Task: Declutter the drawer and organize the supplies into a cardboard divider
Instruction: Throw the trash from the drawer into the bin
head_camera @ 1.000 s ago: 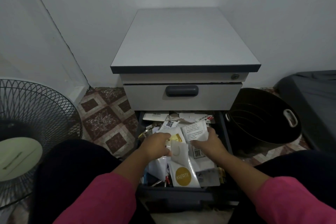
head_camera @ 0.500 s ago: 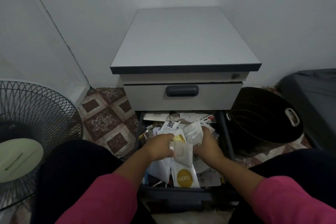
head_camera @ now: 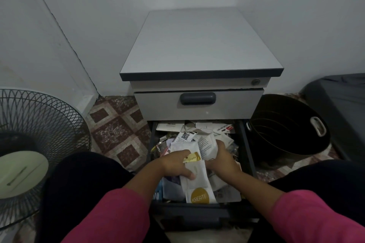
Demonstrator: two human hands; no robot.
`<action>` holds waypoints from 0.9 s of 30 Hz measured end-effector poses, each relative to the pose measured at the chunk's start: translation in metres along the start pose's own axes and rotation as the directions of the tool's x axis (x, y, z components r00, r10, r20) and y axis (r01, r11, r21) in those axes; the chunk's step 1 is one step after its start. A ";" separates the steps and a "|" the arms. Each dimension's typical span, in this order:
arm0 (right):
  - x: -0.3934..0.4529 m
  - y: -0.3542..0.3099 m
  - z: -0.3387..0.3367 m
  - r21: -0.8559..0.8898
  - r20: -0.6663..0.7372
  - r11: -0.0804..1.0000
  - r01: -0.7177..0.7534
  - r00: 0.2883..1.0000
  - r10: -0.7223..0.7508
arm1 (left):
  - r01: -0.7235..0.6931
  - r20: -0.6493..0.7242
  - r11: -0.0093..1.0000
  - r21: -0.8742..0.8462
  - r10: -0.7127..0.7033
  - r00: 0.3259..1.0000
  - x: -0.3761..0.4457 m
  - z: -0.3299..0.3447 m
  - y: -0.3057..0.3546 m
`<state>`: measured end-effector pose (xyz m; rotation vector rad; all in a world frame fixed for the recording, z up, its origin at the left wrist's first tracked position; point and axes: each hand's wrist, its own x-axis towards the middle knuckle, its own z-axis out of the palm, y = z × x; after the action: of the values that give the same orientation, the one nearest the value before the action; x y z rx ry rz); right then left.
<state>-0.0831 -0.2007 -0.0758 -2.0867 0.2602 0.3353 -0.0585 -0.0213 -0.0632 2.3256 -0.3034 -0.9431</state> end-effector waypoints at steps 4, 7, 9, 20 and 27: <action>0.002 0.000 0.004 0.171 0.062 0.980 -0.106 0.993 0.097 | -0.008 -0.093 0.998 0.060 0.013 0.996 0.005 0.001 -0.005; 0.004 0.000 0.001 0.233 0.078 0.962 -0.143 0.989 0.128 | 0.000 -0.112 0.999 0.047 0.005 0.994 0.008 -0.003 -0.006; 0.005 0.000 0.001 0.264 0.081 0.953 -0.150 0.988 0.133 | 0.000 -0.106 1.000 0.026 0.003 0.994 0.009 -0.005 -0.006; 0.018 0.008 0.012 0.117 0.046 0.981 -0.156 0.987 0.152 | -0.055 -0.009 0.998 -0.040 0.055 0.998 0.012 -0.001 -0.008; 0.020 0.008 0.005 0.021 -0.013 0.988 -0.151 0.988 0.151 | -0.021 -0.052 1.000 0.022 0.023 0.998 0.012 -0.004 -0.008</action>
<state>-0.0672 -0.2015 -0.0910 -2.0554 0.4303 0.4065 -0.0473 -0.0180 -0.0722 2.3574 -0.3184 -0.8709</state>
